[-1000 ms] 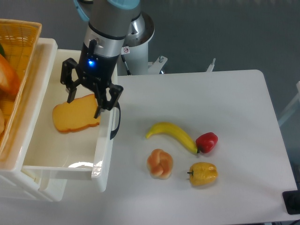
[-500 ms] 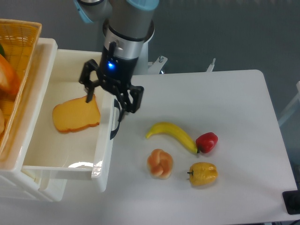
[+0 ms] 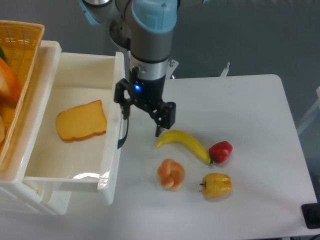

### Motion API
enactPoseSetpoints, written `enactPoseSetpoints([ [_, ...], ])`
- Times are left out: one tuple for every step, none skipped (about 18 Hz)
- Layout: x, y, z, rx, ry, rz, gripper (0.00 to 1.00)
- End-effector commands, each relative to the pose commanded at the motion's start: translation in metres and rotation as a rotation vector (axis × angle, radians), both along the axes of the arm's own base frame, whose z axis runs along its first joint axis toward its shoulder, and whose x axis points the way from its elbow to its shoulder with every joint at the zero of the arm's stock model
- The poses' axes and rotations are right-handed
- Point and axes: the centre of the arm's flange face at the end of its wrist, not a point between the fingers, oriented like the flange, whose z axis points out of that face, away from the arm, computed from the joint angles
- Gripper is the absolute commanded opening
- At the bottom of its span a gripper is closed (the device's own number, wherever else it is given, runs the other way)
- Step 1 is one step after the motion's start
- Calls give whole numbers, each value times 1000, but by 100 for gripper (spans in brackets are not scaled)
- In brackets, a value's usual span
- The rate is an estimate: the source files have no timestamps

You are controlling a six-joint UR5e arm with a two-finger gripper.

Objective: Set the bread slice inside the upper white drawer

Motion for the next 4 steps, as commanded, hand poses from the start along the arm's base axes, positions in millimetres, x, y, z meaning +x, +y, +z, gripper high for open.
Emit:
enactPoseSetpoints([
  [-4, 1, -9, -28, 5, 3, 100],
  [-7, 1, -11, -44, 17, 5, 100],
  [-10, 4, -15, -51, 21, 6, 100],
  [-12, 7, -18, -48, 25, 7, 100],
])
